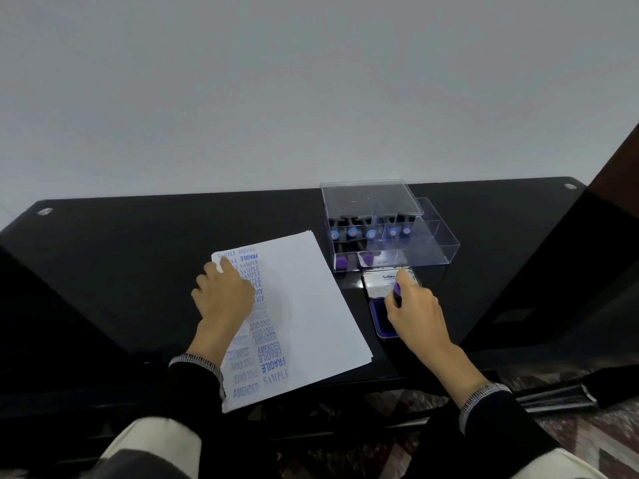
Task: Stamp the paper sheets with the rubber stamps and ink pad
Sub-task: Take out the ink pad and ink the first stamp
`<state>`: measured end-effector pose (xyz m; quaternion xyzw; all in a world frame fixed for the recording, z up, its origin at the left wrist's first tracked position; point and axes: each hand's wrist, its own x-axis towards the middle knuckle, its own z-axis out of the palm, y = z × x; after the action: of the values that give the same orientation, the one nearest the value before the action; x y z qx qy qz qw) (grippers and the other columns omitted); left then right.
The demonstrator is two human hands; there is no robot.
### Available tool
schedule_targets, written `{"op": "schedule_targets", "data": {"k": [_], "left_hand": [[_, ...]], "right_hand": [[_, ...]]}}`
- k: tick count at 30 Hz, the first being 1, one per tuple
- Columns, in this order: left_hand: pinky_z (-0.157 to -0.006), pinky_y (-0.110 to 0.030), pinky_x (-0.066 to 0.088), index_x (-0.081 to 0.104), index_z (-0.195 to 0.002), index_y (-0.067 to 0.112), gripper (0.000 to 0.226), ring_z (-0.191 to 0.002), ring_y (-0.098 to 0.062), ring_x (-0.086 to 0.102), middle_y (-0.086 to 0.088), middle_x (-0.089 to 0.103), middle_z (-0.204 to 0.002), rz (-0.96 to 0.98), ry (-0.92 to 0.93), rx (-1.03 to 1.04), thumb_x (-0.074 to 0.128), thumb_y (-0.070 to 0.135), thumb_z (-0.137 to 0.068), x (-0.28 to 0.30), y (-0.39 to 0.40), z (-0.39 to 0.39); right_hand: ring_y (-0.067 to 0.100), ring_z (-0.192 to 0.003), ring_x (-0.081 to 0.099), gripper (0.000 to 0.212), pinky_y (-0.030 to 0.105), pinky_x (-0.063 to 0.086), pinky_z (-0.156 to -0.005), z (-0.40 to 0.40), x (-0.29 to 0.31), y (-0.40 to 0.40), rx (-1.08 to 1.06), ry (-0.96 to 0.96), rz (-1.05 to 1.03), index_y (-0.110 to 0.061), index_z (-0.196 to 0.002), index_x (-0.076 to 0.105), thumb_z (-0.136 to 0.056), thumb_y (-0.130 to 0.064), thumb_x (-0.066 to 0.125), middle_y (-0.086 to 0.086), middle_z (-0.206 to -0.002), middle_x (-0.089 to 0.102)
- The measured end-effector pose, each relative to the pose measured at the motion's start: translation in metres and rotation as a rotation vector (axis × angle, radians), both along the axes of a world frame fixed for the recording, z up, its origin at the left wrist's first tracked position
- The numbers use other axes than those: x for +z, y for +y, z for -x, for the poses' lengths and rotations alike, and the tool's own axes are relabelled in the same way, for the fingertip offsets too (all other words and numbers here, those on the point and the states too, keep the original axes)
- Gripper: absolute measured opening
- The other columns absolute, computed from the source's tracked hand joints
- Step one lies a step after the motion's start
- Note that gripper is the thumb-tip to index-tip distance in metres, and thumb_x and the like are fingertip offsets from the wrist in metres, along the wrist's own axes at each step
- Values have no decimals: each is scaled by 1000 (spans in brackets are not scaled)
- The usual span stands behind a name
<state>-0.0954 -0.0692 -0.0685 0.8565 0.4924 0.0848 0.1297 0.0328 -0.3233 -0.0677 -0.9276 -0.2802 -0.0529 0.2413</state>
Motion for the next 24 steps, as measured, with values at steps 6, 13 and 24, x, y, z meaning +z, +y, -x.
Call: {"op": "schedule_targets", "data": {"k": [6,13,24], "left_hand": [[-104,-43,36,52,-131,12,37,-120,-25,49,-7,50,-137,-114,-263,-186,46,16,-95,-22,15,2],[-119,-46,15,50,-135,16,39,-133,-19,40,0,47,-140,-52,-230,-310,40,19,-98,-35,30,5],[-110,-39,28,44,-140,28,45,-117,-16,43,3,46,-131,-126,-121,-313,40,34,-95,-32,43,1]], "right_hand": [[18,-48,44,23,27,31,-45,0,-2,-4,18,1,-3,-15,-78,34,-91,-13,53,-2,-58,43],[15,-51,48,22,30,37,-47,15,15,18,75,30,-125,-18,-79,37,-93,-26,52,-2,-60,48],[10,-59,46,13,15,36,-50,2,19,158,359,378,-460,-18,-98,43,-97,-29,50,-2,-71,49]]}}
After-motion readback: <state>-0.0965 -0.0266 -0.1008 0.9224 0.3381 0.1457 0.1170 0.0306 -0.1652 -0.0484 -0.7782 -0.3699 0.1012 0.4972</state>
